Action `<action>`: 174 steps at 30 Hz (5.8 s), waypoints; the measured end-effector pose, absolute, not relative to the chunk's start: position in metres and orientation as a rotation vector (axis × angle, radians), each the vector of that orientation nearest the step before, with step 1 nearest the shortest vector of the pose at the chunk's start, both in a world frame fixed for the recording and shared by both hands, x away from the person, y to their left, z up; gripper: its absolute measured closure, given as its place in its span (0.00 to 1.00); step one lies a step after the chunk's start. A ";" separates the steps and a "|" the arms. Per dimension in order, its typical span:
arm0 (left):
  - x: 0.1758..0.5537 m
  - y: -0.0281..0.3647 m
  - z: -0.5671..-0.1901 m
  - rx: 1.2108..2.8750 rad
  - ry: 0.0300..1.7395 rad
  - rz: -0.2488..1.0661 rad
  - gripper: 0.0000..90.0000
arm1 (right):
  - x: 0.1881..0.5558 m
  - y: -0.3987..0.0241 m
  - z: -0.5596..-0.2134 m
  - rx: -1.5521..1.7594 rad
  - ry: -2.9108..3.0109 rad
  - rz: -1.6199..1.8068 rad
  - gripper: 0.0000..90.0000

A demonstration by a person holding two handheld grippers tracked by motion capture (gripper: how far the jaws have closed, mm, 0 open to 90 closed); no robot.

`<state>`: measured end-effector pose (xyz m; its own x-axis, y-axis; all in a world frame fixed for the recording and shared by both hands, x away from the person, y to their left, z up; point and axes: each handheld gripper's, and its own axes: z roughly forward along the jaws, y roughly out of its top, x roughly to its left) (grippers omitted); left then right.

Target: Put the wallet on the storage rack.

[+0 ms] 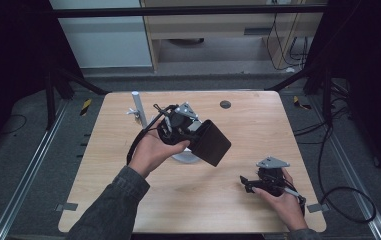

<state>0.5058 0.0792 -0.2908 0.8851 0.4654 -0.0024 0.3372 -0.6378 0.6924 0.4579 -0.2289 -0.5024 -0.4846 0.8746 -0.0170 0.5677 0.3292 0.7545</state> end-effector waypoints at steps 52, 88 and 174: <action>0.543 0.122 -0.267 2.359 0.758 0.421 0.91 | 0.464 -0.225 -0.513 1.377 2.141 0.920 0.02; 0.587 0.091 -0.302 2.444 0.798 0.278 0.89 | 0.469 -0.222 -0.513 1.357 2.156 0.920 0.02; 0.488 0.140 -0.298 2.100 0.664 0.580 0.08 | 0.467 -0.220 -0.513 1.342 2.171 0.928 0.02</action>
